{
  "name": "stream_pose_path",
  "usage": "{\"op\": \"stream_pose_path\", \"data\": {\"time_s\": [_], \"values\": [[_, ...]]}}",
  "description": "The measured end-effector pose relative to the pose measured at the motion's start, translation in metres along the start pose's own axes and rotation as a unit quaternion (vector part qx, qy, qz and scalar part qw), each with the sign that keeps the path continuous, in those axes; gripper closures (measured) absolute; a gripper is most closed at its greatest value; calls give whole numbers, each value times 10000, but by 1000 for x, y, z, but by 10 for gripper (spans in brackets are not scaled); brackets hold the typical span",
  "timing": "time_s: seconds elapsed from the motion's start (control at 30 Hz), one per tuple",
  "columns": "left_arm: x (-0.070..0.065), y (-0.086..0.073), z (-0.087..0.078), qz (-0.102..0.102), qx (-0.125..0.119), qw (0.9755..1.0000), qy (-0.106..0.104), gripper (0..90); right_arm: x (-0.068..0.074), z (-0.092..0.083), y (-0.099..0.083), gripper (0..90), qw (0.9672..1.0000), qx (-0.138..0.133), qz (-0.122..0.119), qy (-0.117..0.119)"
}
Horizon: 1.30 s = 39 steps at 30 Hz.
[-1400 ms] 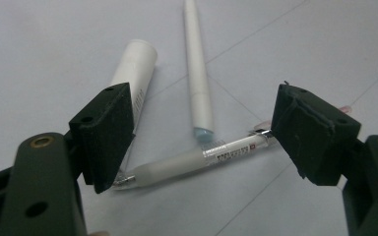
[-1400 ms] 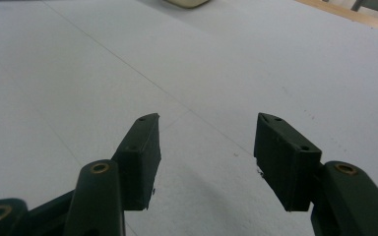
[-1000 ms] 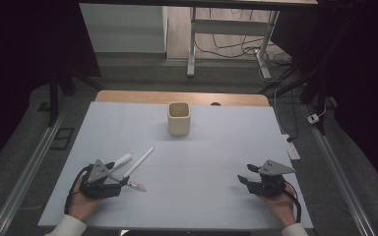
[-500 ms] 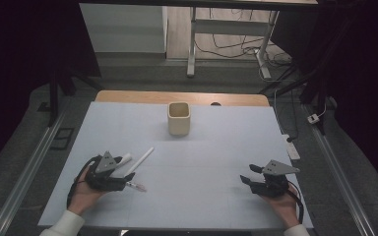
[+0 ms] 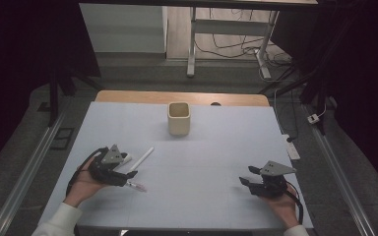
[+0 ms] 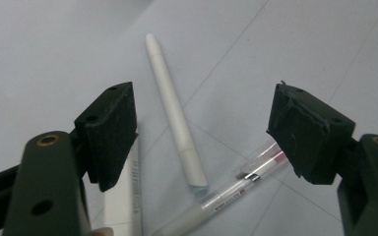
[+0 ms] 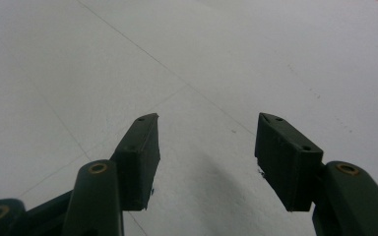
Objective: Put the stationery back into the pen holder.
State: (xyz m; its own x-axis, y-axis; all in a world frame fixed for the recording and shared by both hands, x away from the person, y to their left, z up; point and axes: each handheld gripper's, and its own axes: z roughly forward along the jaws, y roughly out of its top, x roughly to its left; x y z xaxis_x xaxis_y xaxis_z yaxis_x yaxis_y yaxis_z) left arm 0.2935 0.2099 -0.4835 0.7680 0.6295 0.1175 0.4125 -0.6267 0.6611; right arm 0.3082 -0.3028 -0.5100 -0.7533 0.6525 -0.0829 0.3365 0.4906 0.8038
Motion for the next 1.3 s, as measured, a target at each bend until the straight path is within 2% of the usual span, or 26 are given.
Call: {"op": "stream_pose_path", "data": {"time_s": [0.3, 0.43, 0.63, 0.73, 1.0, 1.2, 1.3], "values": [[9, 9, 1, 208, 232, 9994, -149, 266, 0, 0, 0, 422, 10000, -27, -5, 26], [14, 12, 2, 348, 425, 9981, -271, 277, 0, 1, 0, 422, 10000, -9, -11, 53], [18, 13, 0, 609, 557, 9953, -501, 289, 2, 2, 0, 421, 10000, 37, -49, 65], [19, 10, -1, 692, 652, 9935, -634, 295, 1, 2, 0, 421, 10000, 45, -40, 64], [20, -2, -2, 1143, 932, 9849, -903, 298, 1, 3, 0, 420, 9999, 81, -127, 28], [22, -11, 0, 1298, 1174, 9804, -908, 301, 2, 4, -1, 420, 9999, 111, -121, 36], [23, -16, 4, 1408, 1334, 9768, -911, 307, 1, 4, -1, 420, 9998, 114, -134, 40]]}}
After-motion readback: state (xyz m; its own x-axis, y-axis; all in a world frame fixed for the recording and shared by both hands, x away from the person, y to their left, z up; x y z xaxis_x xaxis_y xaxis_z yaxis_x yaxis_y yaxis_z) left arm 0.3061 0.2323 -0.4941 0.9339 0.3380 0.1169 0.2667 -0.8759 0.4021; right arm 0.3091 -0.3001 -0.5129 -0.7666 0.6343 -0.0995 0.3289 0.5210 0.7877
